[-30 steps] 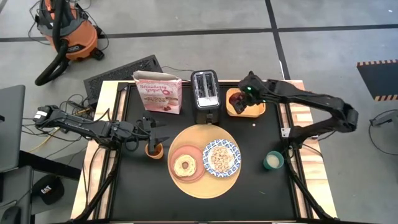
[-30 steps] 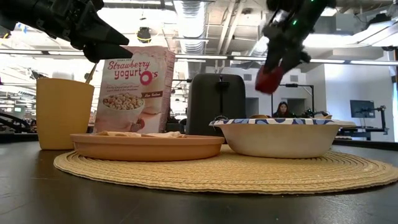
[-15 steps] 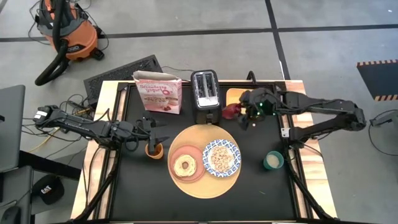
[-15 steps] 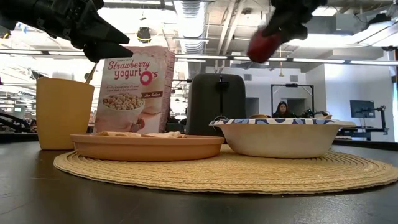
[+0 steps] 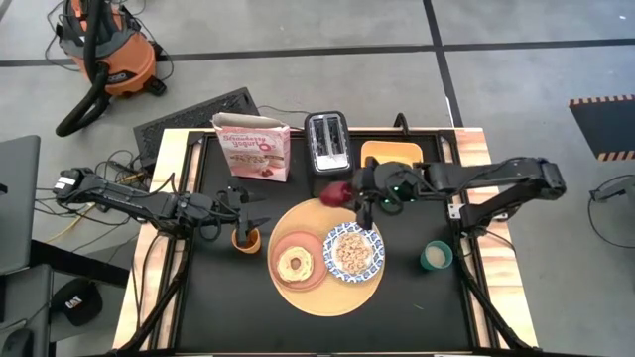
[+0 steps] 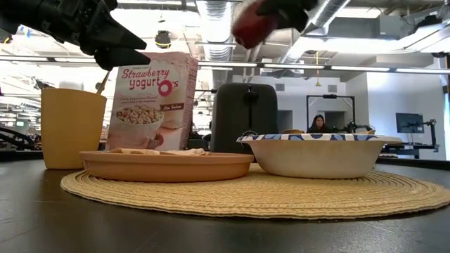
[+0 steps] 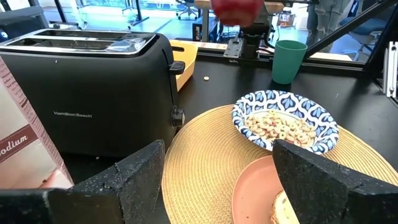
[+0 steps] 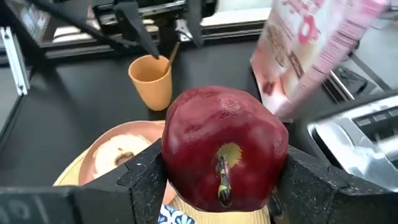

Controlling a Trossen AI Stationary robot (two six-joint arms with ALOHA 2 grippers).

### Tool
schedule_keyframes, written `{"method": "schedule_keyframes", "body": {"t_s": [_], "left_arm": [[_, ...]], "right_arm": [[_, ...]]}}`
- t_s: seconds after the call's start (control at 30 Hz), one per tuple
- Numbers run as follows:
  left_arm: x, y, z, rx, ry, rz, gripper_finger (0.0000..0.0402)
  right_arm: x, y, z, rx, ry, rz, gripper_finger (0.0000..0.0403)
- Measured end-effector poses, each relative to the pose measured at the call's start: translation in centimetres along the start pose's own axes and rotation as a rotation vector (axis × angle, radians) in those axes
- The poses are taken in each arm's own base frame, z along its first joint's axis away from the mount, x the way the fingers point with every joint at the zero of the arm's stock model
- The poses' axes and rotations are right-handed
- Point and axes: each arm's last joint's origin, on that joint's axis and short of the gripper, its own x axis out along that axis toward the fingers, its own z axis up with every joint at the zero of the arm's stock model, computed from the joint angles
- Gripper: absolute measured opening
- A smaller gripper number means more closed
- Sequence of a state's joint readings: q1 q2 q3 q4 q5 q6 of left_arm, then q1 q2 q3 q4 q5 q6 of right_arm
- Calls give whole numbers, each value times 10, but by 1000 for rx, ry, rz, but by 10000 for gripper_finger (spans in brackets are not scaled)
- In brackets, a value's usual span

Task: Arrange a breakfast setting
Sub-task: Put the apple on the table mat

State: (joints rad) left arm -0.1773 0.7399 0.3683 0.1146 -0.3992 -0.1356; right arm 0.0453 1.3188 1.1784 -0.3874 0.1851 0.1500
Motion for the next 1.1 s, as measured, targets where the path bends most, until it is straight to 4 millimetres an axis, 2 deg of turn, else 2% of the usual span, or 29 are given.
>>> {"method": "schedule_keyframes", "body": {"t_s": [0.3, 0.47, 0.7, 0.9, 1.1], "left_arm": [[0, 0, 0, 1, 2, 0, 281], [0, 0, 0, 2, 4, 0, 281], [0, 0, -1, 3, 7, 1, 281], [0, 0, -1, 2, 7, 1, 281], [0, 0, -1, 3, 10, 1, 281]], "right_arm": [[31, 20, 35, -119, 128, 9, 277], [57, 26, 39, -150, 281, -11, 277], [91, 32, 31, -178, 444, -29, 277], [121, 32, 12, -191, 546, -45, 277], [141, 28, -4, -179, 626, -53, 277]]}}
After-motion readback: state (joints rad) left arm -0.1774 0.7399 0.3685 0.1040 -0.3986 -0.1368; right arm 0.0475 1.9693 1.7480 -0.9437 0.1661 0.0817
